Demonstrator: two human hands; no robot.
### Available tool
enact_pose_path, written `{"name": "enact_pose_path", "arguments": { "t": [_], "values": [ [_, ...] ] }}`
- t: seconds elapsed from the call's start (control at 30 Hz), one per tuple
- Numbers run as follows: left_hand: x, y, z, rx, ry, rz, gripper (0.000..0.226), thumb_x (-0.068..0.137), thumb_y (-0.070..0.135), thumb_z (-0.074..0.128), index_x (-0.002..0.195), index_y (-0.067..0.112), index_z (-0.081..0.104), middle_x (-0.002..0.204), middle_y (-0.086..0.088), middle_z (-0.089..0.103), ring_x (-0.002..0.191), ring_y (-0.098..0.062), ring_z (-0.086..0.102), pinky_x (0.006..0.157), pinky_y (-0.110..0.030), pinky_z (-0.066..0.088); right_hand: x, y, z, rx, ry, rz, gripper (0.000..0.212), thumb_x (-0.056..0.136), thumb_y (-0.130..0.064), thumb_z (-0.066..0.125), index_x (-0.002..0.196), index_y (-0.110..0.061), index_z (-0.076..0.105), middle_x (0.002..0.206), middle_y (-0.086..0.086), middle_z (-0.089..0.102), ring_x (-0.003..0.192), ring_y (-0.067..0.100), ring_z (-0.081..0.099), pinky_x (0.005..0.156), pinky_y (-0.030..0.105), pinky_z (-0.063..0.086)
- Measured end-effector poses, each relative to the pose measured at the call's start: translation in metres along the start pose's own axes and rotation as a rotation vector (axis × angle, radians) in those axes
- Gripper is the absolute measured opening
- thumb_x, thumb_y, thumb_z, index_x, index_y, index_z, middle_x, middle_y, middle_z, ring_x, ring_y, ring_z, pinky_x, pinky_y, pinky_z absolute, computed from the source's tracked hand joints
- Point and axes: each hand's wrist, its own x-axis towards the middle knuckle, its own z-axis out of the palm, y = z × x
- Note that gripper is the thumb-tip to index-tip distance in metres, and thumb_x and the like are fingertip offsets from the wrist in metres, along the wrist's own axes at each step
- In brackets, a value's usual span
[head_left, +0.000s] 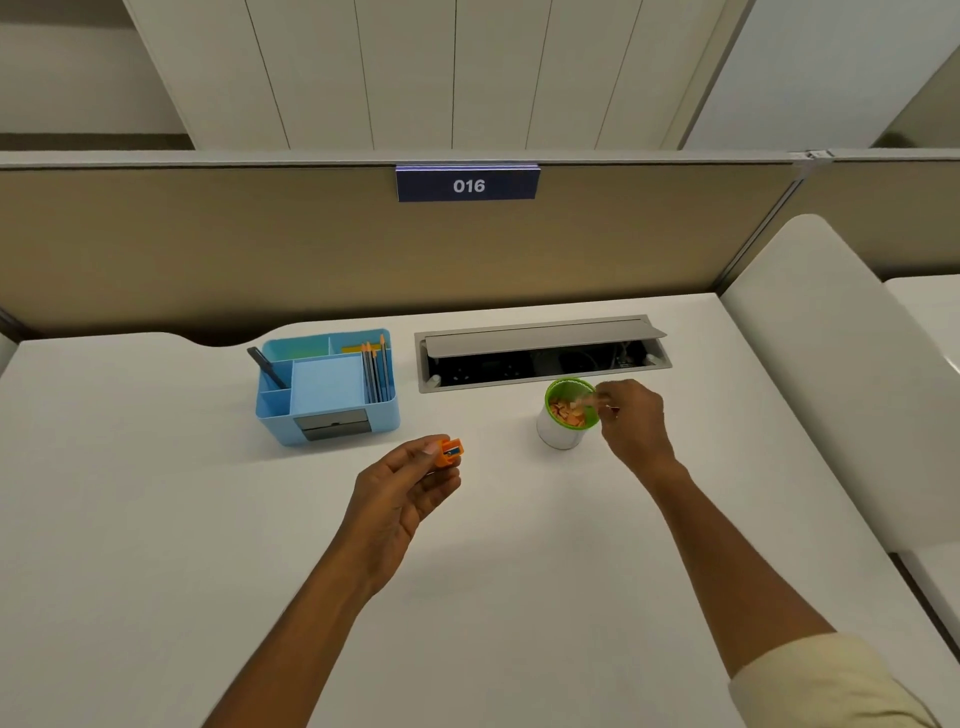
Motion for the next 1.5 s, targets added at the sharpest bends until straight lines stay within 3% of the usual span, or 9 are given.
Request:
{"name": "enact_pose_path", "arguments": {
  "t": [0.07, 0.2, 0.3, 0.43, 0.53, 0.7, 0.83, 1.13, 1.5],
  "values": [
    [0.001, -0.002, -0.001, 0.008, 0.011, -0.004, 0.038, 0.079, 0.023, 0.075, 0.113, 0.006, 0.077, 0.111, -0.018, 0.080, 0.099, -0.028, 0.078, 0.078, -0.033, 0.065, 0.007, 0.001, 0.001, -0.081, -0.038, -0.024, 0.018, 0.089, -0.002, 0.068, 0.107, -0.003, 0.074, 0.102, 0.020, 0.074, 0.094, 0.037, 0.070, 0.080, 0.036, 0.056],
    [0.001, -0.005, -0.005, 0.018, 0.015, 0.002, 0.035, 0.078, 0.024, 0.075, 0.109, 0.008, 0.080, 0.111, -0.017, 0.080, 0.099, -0.028, 0.078, 0.078, -0.033, 0.065, 0.013, -0.003, 0.002, -0.030, -0.110, 0.013, 0.060, 0.085, 0.002, 0.072, 0.140, -0.010, 0.050, 0.098, 0.010, 0.069, 0.088, 0.027, 0.066, 0.081, 0.037, 0.056],
    [0.001, -0.003, -0.008, 0.022, 0.035, 0.003, 0.035, 0.078, 0.024, 0.075, 0.109, 0.008, 0.079, 0.110, -0.017, 0.080, 0.098, -0.028, 0.078, 0.078, -0.033, 0.065, 0.015, -0.002, 0.002, -0.066, -0.084, -0.012, 0.036, 0.085, 0.003, 0.070, 0.120, -0.006, 0.066, 0.104, 0.017, 0.074, 0.093, 0.034, 0.071, 0.083, 0.043, 0.060],
    [0.002, 0.000, -0.010, 0.035, 0.057, 0.008, 0.035, 0.078, 0.024, 0.074, 0.109, 0.009, 0.078, 0.110, -0.016, 0.080, 0.097, -0.027, 0.078, 0.078, -0.033, 0.066, 0.013, 0.000, 0.002, -0.014, -0.106, 0.023, 0.051, 0.085, 0.005, 0.070, 0.133, -0.009, 0.059, 0.103, 0.014, 0.072, 0.090, 0.028, 0.067, 0.082, 0.038, 0.057],
    [0.003, 0.002, -0.010, 0.036, 0.068, 0.009, 0.029, 0.081, 0.022, 0.073, 0.107, 0.011, 0.079, 0.109, -0.016, 0.081, 0.097, -0.027, 0.079, 0.078, -0.033, 0.066, 0.012, 0.003, 0.002, -0.054, -0.095, -0.014, 0.031, 0.087, 0.001, 0.071, 0.118, -0.006, 0.070, 0.110, 0.020, 0.075, 0.098, 0.038, 0.071, 0.087, 0.046, 0.060],
    [0.001, 0.004, -0.009, 0.046, 0.069, 0.013, 0.022, 0.079, 0.023, 0.074, 0.098, 0.015, 0.083, 0.105, -0.015, 0.082, 0.094, -0.026, 0.079, 0.075, -0.031, 0.065, 0.007, 0.006, 0.002, -0.009, -0.082, 0.004, 0.071, 0.088, 0.006, 0.070, 0.150, -0.015, 0.044, 0.113, 0.015, 0.072, 0.100, 0.032, 0.070, 0.091, 0.043, 0.058],
    [-0.001, 0.004, -0.009, 0.059, 0.070, 0.030, 0.026, 0.078, 0.025, 0.074, 0.101, 0.015, 0.082, 0.105, -0.015, 0.082, 0.094, -0.025, 0.079, 0.076, -0.031, 0.065, 0.003, 0.012, 0.004, 0.014, 0.000, 0.003, 0.036, 0.085, 0.007, 0.071, 0.120, -0.004, 0.070, 0.112, 0.018, 0.074, 0.097, 0.035, 0.072, 0.085, 0.036, 0.057],
    [-0.009, 0.015, -0.004, 0.118, 0.107, 0.090, 0.022, 0.073, 0.029, 0.078, 0.092, 0.019, 0.085, 0.100, -0.011, 0.083, 0.091, -0.023, 0.079, 0.075, -0.029, 0.065, -0.038, -0.006, -0.001, 1.047, -0.033, 0.390, 0.031, 0.080, 0.000, 0.080, 0.105, -0.017, 0.078, 0.110, 0.010, 0.078, 0.107, 0.027, 0.072, 0.089, 0.032, 0.058],
    [-0.030, 0.043, -0.007, 0.157, 0.099, 0.162, 0.023, 0.066, 0.033, 0.083, 0.089, 0.031, 0.085, 0.099, 0.003, 0.084, 0.096, -0.018, 0.079, 0.080, -0.030, 0.065, -0.110, -0.130, 0.001, 1.038, -0.283, 0.026, 0.033, 0.083, -0.006, 0.079, 0.110, -0.024, 0.077, 0.112, -0.004, 0.079, 0.106, 0.015, 0.074, 0.087, 0.019, 0.057]
  ]
}}
